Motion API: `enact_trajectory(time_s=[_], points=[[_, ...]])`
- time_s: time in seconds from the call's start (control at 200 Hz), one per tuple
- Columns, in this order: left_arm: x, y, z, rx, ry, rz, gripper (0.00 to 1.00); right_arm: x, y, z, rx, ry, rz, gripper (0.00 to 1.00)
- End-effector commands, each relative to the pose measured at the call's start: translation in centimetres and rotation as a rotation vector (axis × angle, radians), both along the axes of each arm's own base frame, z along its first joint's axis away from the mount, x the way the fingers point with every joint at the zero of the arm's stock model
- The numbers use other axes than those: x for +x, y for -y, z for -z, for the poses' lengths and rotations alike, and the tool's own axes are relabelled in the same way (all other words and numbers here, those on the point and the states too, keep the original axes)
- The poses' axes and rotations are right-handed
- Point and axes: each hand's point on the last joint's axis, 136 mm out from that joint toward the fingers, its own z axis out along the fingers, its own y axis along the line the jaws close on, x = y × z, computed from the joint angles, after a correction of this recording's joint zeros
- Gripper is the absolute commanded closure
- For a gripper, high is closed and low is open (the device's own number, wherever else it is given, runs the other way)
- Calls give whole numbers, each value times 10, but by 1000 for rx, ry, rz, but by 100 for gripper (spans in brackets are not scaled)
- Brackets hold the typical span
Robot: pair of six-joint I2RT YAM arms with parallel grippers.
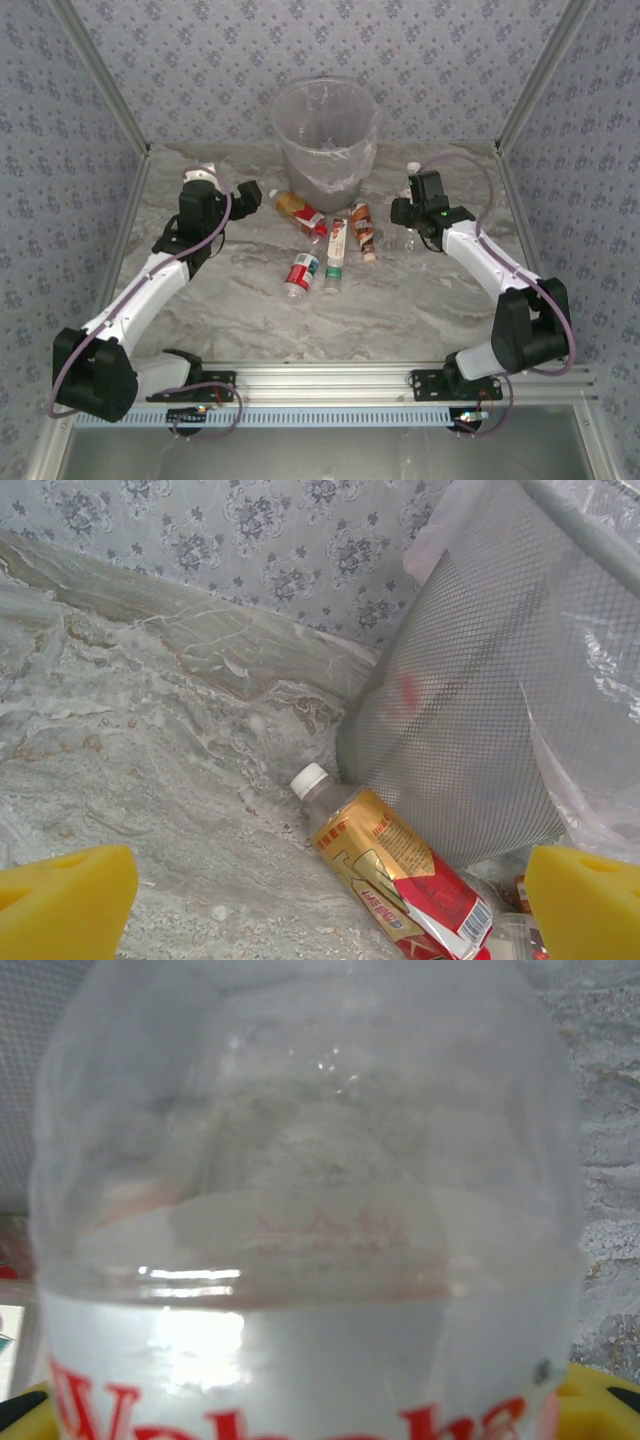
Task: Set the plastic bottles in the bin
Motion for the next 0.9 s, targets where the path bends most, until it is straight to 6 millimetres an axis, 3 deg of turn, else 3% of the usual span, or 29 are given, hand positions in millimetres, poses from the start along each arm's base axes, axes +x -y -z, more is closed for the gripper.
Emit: enact_trajectory(time_s=[0.0,0.475,0.525,0.555,0.665,0.894], points=[[-3,-11,-9,-2,38,-39,1,0,-4,-24,64,73,7,43],[-4,-14,-7,-39,27,-36,1,5,-25,-114,147,264,-80,43],[-4,-13,-7,-43,32,-30,1,5,-30,-119,148,274,-101,43],[-4,-13,-7,-46,34,-27,0,8,-34,-139,156,313,-113,43],[-4,-15,-6,-53,26,-32,1,13,-47,-163,166,357,-164,43],[-4,-20,-2,-69,14,-33,1,24,-80,-200,202,421,-263,43]])
